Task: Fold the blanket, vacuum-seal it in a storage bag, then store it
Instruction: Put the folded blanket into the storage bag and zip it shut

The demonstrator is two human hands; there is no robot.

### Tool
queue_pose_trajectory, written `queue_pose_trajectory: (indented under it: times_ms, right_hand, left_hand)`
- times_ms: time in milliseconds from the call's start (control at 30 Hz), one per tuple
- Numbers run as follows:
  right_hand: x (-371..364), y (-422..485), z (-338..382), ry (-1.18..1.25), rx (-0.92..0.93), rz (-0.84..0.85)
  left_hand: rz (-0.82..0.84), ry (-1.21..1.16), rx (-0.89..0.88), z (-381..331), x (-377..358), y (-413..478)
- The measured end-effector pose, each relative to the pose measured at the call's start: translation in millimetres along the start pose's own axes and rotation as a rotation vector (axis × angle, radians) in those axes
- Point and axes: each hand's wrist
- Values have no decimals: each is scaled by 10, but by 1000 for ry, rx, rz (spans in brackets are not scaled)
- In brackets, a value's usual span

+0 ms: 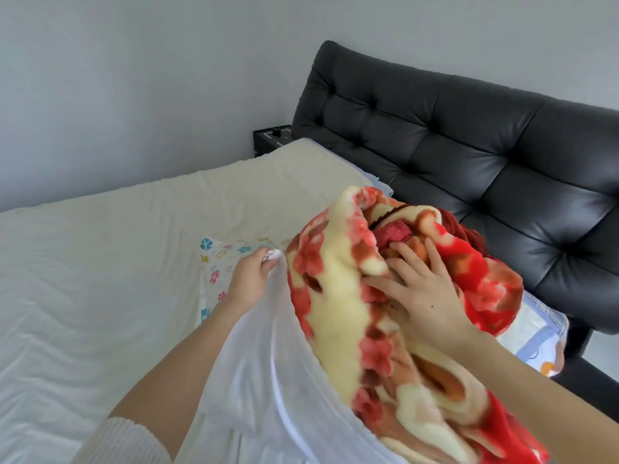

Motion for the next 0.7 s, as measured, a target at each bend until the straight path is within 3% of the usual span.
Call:
queue_pose_trajectory:
  times_ms: [300, 400, 467, 500, 567, 700]
  right_hand:
    - [-190, 18, -107, 27, -332, 38]
    - [-84, -4, 68, -10, -356, -238]
    - [-77, -100, 412, 9, -230, -502]
    - [-119, -187, 566, 12, -167, -540]
    - [-252, -385, 694, 8, -173, -485]
    - [-458, -760, 635, -132, -461, -256]
  left_hand:
    - [-86, 130, -118, -383, -63, 114]
    - [-86, 139, -103, -421, -87, 88]
    - [-86, 145, -65, -449, -92, 114]
    - [-86, 153, -40, -471, -95, 127]
    - [-89, 159, -7, -518, -106, 146]
    - [-108, 160, -12, -539, -130, 173]
Point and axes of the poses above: each hand's wrist, its own y-axis towards the middle knuckle, its own x-axis out of the back of the hand, z = x × y, and after that the axes turned 13 degrees about y, right-handed
